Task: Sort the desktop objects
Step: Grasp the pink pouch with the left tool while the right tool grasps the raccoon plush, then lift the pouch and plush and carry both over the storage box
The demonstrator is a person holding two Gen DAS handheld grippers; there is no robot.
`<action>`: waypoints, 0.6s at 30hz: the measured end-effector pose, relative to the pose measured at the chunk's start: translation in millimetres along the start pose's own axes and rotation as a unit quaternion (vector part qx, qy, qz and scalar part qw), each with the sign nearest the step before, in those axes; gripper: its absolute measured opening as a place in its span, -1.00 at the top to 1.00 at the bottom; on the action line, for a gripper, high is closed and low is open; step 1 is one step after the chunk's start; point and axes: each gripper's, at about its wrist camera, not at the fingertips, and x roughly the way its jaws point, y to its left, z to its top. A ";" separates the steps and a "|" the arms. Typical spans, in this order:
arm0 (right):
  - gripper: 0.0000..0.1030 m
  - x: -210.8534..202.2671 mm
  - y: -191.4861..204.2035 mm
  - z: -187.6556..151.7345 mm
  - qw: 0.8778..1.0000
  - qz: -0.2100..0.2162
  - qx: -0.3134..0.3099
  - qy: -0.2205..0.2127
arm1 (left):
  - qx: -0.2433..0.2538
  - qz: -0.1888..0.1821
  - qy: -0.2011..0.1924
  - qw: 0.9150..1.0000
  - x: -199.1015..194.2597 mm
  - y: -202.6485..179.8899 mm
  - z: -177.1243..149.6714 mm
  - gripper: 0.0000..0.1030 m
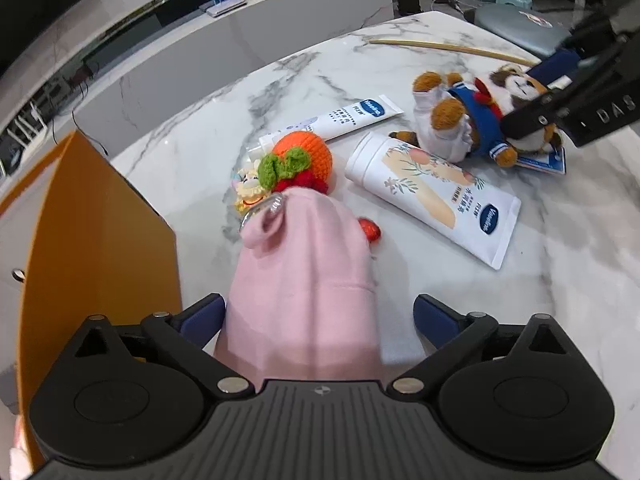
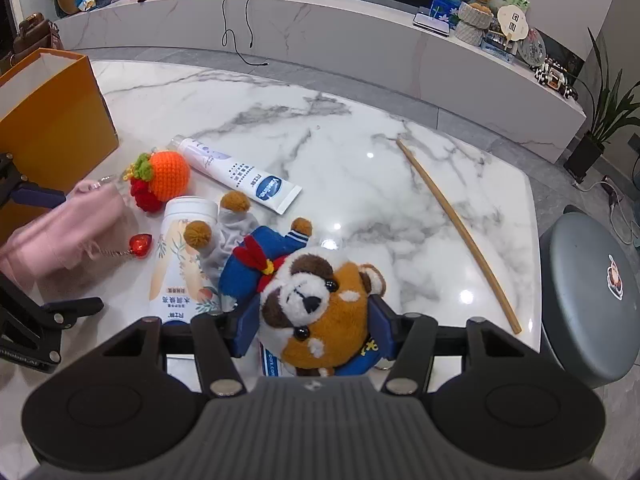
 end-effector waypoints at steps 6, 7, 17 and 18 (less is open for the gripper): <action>-0.22 2.2 4.3 -3.2 1.000 -0.002 -0.009 0.004 | -0.040 -0.048 0.009 0.998 -1.3 10.9 1.9 -0.61; -0.26 2.3 5.3 -3.4 1.000 -0.002 -0.011 0.005 | -0.043 -0.054 0.008 0.998 -3.6 11.9 2.2 -0.45; -0.14 1.0 4.6 -0.9 1.000 -0.010 -0.013 0.004 | -0.051 -0.096 0.002 0.994 -21.0 13.7 8.8 0.15; -0.13 -1.5 2.2 0.6 1.000 -0.006 -0.005 0.002 | -0.052 -0.098 -0.002 0.994 -24.6 14.2 10.0 0.16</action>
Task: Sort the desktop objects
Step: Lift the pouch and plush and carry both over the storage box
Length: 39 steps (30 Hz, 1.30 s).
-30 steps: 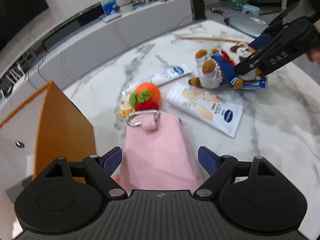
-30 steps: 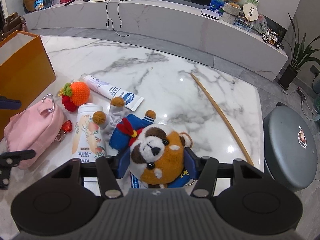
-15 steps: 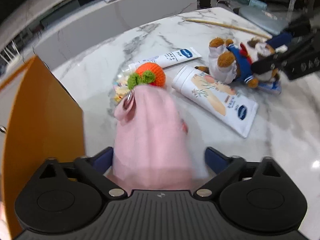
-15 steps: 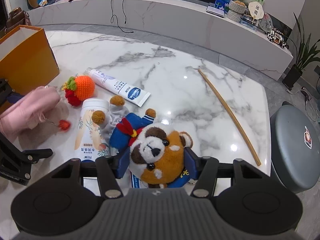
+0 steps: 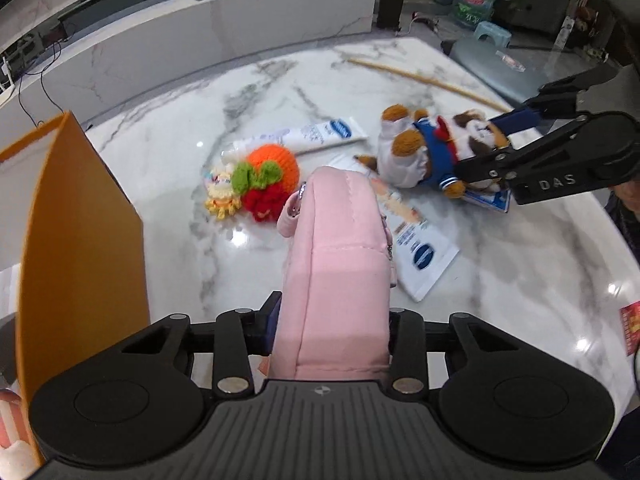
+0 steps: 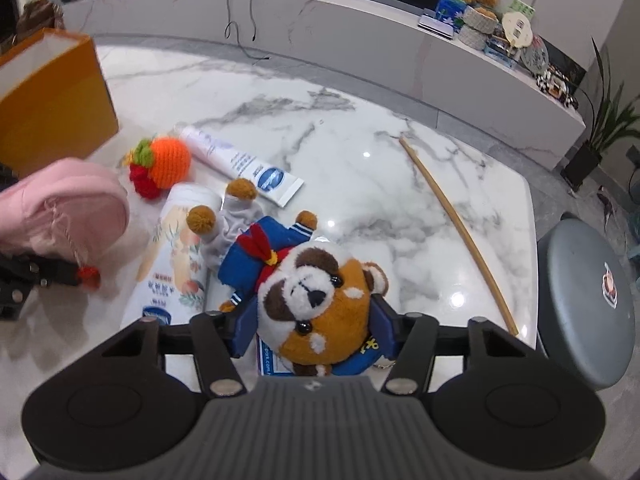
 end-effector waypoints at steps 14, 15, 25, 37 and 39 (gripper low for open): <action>-0.13 -37.2 11.0 28.5 0.998 -0.017 0.016 -0.055 | -0.017 -0.025 -0.069 0.997 -72.6 6.7 13.9 0.16; -0.13 -41.3 16.2 32.4 0.998 -0.015 0.013 -0.062 | -0.020 -0.026 -0.075 0.997 -79.7 9.9 14.5 0.16; -0.13 -79.3 73.4 73.3 0.991 0.011 -0.016 -0.132 | -0.066 -0.009 -0.130 0.989 -136.5 59.3 11.0 0.15; -0.13 -127.3 159.0 122.7 0.972 0.066 -0.046 -0.221 | -0.148 0.041 -0.149 0.977 -176.1 150.2 -12.6 0.14; -0.13 -131.5 172.0 128.7 0.969 0.074 -0.050 -0.231 | -0.153 0.049 -0.143 0.977 -177.2 159.4 -19.1 0.14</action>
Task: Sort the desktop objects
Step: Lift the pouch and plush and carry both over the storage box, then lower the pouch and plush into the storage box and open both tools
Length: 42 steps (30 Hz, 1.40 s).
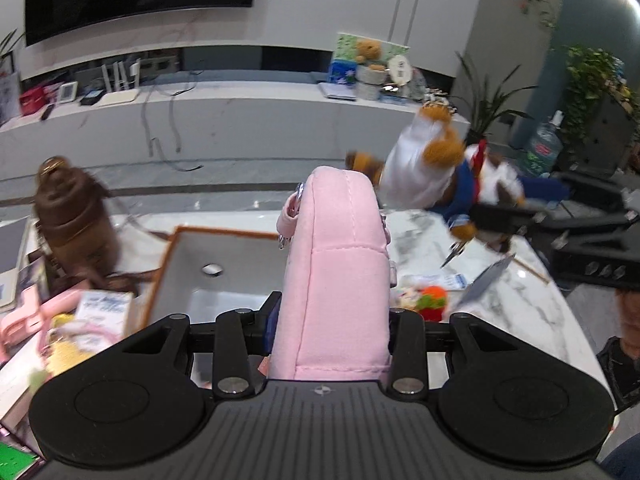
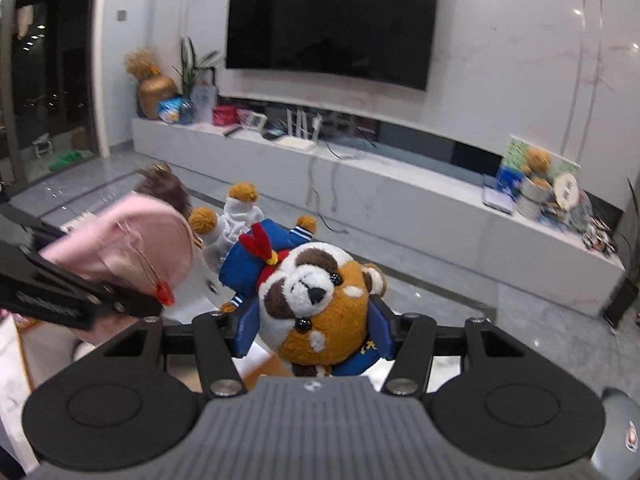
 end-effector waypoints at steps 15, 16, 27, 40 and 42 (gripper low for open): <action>-0.13 52.0 67.2 6.2 0.998 0.040 -0.039 0.030 | 0.053 0.029 0.081 0.995 13.9 21.0 -40.4 0.12; -0.13 56.1 69.4 4.4 0.998 0.041 -0.041 0.035 | 0.054 0.031 0.086 0.994 16.8 21.9 -42.9 0.12; -0.13 121.0 84.8 -21.3 0.991 0.037 -0.073 0.106 | 0.064 0.045 0.142 0.987 47.6 24.7 -60.0 0.10; -0.13 155.4 83.3 -39.9 0.986 0.037 -0.085 0.142 | 0.046 0.047 0.152 0.986 67.3 32.0 -59.6 0.04; -0.14 157.5 83.1 -40.3 0.985 0.037 -0.085 0.143 | 0.042 0.045 0.152 0.986 68.1 33.0 -58.6 0.03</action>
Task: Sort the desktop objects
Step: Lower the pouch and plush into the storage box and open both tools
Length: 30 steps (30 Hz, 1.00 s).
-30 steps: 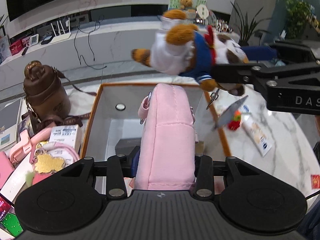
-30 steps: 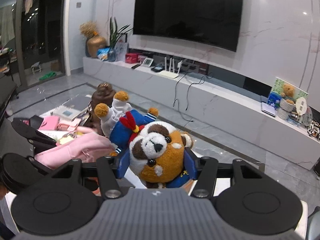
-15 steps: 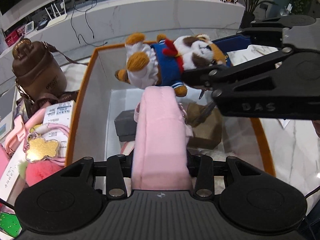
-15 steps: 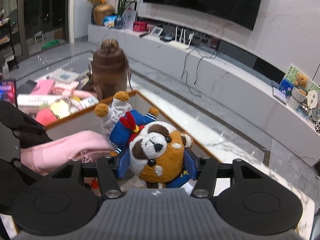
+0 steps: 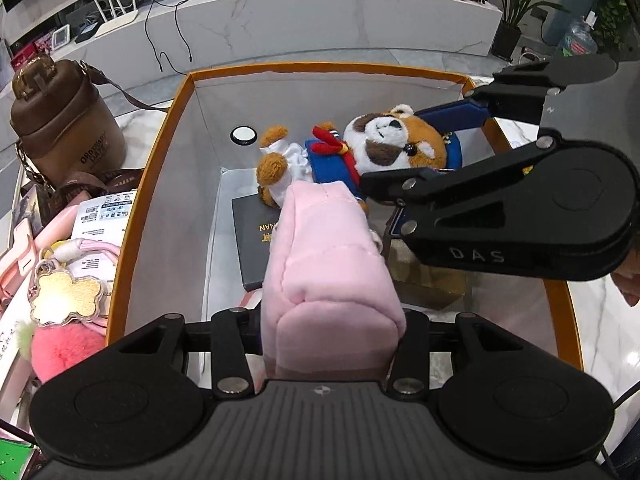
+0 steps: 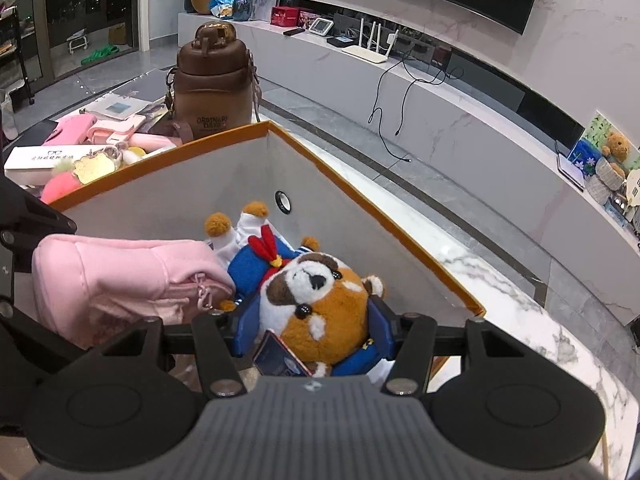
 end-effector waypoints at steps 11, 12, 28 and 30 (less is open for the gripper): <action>-0.24 0.0 0.4 0.2 1.000 -0.007 0.002 -0.001 | 0.008 0.024 0.002 1.000 -1.5 -6.9 3.0 -0.50; -0.24 -0.6 -0.1 0.4 1.000 -0.007 0.003 -0.003 | 0.008 0.025 0.001 1.000 -2.9 -6.9 3.3 -0.53; -0.35 -46.5 -28.5 2.1 0.996 0.000 0.057 -0.066 | 0.005 0.022 -0.046 0.999 -34.3 -13.7 18.5 -0.73; -0.35 -53.4 -33.5 -0.7 0.995 -0.001 0.064 -0.072 | -0.004 0.020 -0.052 0.998 -37.3 -9.8 20.6 -0.73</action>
